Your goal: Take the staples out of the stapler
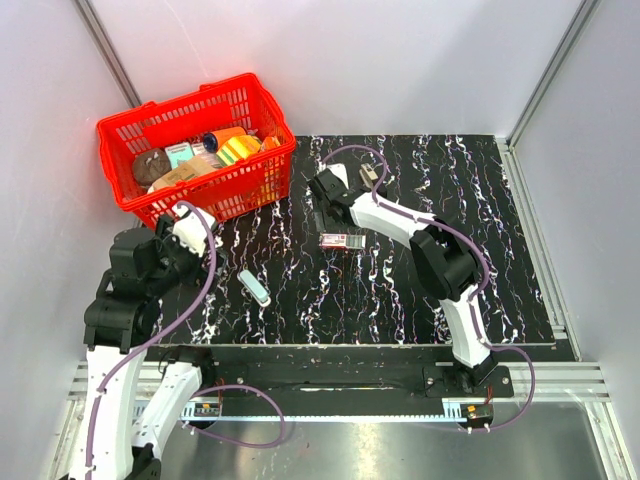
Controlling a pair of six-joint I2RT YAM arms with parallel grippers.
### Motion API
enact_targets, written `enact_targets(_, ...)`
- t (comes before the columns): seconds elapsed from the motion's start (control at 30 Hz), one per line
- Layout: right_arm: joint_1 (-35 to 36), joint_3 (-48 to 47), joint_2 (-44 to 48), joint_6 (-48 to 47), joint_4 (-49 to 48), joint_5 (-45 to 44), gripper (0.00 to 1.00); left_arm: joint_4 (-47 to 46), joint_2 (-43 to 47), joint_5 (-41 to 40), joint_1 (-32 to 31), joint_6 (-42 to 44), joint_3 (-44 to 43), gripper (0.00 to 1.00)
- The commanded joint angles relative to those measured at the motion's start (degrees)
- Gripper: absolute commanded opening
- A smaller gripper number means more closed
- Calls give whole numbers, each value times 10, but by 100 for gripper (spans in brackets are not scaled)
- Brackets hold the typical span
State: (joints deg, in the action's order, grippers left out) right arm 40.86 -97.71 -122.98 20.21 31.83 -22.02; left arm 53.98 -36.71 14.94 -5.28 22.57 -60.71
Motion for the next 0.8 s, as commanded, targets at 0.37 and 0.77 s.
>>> enact_targets(0.37, -12, 34, -22, 99, -72, -17, 73, 3, 15, 22, 2, 35, 5, 99)
enact_targets(0.77, -25, 30, -40, 127, -57, 0, 71, 10, 35, 6, 2, 48, 7, 99)
